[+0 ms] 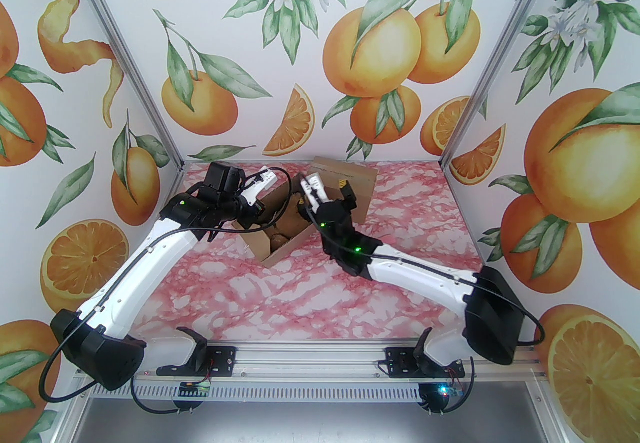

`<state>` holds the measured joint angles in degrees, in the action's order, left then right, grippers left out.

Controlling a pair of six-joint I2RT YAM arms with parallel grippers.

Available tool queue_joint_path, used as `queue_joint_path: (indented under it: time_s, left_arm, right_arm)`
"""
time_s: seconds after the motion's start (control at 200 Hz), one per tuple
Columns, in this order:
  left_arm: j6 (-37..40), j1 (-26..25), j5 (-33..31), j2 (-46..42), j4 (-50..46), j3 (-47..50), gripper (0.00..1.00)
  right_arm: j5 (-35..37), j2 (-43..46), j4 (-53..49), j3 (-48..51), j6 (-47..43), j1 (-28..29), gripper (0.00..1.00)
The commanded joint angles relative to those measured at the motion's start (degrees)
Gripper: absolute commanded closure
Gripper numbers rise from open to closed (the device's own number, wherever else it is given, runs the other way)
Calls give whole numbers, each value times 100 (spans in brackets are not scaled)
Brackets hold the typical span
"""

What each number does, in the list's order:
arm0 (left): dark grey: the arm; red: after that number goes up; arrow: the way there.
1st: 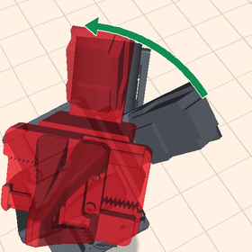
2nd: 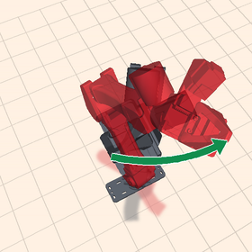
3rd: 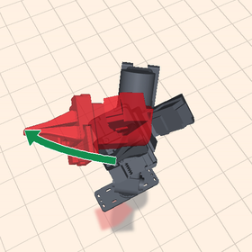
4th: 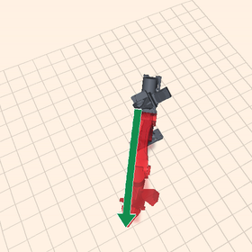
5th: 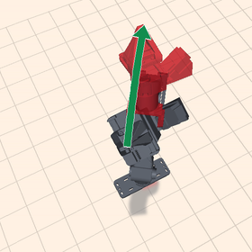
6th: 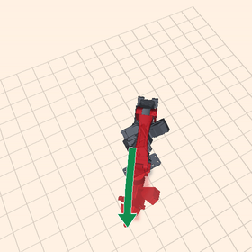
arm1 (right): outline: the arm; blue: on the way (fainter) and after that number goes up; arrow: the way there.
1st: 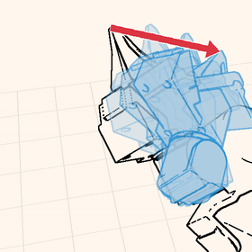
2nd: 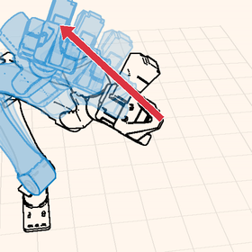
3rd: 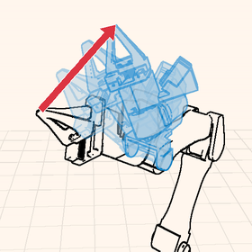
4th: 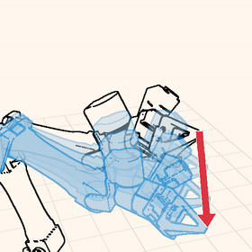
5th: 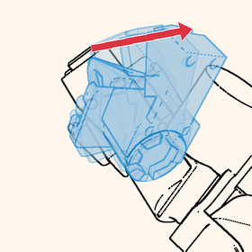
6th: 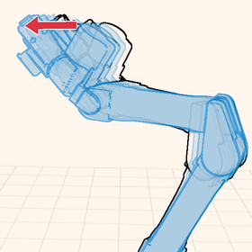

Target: Unpack the express box

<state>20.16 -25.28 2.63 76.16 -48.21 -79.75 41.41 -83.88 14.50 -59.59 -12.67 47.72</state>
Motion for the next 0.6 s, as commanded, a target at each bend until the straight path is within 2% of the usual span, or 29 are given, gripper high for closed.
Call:
queue_joint_path:
  time_s: [0.0,0.08,0.235,0.28,0.385,0.45,0.59]
  left_arm:
    - [102,-6,-27,-152,217,46,100]
    - [67,-4,14,-150,283,28,100]
    - [-105,-4,84,5,338,-114,100]
    - [-183,-10,19,51,338,-163,100]
    - [-373,-12,-214,109,303,-247,100]
    - [-491,-14,-289,92,350,-243,100]
    - [-700,-22,-453,74,430,-278,100]
  right_arm:
    - [-820,324,-396,146,1319,-511,2]
    - [-1453,334,-673,100,1623,-714,3]
    - [-2764,270,-1076,-246,1698,-716,3]
    - [-2763,308,-1146,-327,1875,-715,4]
    - [-2262,434,-1670,-658,2584,-764,3]
    - [-2304,572,-1789,-701,2987,-807,5]
    - [-2499,970,-1390,-429,3450,-750,11]
